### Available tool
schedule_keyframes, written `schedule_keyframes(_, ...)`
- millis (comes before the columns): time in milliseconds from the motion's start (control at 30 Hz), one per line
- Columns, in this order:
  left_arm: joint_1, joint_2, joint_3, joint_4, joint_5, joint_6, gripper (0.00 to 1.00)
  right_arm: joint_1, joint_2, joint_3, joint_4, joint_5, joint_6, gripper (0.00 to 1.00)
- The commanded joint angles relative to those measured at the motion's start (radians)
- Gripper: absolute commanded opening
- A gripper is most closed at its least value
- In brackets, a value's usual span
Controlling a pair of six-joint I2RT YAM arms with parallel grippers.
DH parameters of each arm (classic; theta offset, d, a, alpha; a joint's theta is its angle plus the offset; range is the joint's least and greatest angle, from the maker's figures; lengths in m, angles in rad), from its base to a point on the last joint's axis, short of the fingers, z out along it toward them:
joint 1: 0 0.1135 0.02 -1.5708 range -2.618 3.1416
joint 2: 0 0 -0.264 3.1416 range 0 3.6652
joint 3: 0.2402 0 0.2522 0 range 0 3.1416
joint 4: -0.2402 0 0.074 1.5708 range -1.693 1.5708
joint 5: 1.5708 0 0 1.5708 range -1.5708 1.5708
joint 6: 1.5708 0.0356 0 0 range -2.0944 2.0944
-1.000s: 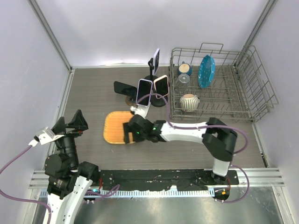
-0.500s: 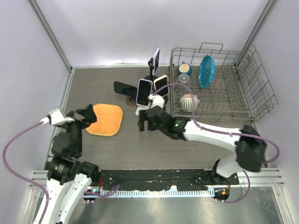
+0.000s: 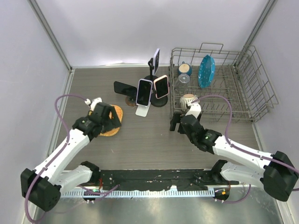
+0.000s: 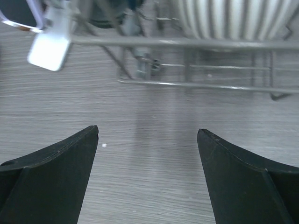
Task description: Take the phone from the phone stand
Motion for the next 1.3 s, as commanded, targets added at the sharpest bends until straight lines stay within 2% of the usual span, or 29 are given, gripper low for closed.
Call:
schedule_keyframes(0, -0.156, -0.010, -0.027, -0.137, -0.037, -0.253, 1.00, -0.043, -0.049, -0.077, 0.082, 0.049, -0.003, 0.92)
schedule_keyframes(167, -0.308, 0.039, -0.117, -0.091, -0.044, -0.445, 1.00, -0.075, -0.104, -0.139, 0.111, 0.119, -0.017, 0.92)
schedule_keyframes(300, -0.325, 0.136, -0.136, -0.042, -0.097, -0.481, 1.00, -0.084, -0.162, -0.194, 0.137, 0.150, -0.027, 0.92)
schedule_keyframes(433, -0.299, 0.212, -0.124, 0.006, -0.153, -0.449, 1.00, -0.091, -0.239, -0.232, 0.161, 0.179, -0.044, 0.92)
schedule_keyframes(667, -0.068, 0.324, -0.148, 0.168, -0.087, -0.306, 0.99, -0.097, -0.285, -0.261, 0.172, 0.196, -0.046, 0.91)
schedule_keyframes(800, 0.007, 0.424, -0.090, 0.204, -0.108, -0.214, 0.99, -0.098, -0.297, -0.274, 0.172, 0.215, -0.040, 0.91)
schedule_keyframes(933, 0.135, 0.551, -0.020, 0.263, -0.053, -0.131, 0.99, -0.100, -0.302, -0.280, 0.178, 0.222, -0.038, 0.91)
schedule_keyframes(1200, 0.330, 0.913, 0.338, 0.236, -0.071, 0.082, 1.00, -0.100, -0.288, -0.284, 0.183, 0.221, -0.041, 0.91)
schedule_keyframes(1267, 0.388, 0.976, 0.451, 0.227, 0.035, 0.113, 1.00, -0.103, -0.293, -0.286, 0.187, 0.222, -0.043, 0.91)
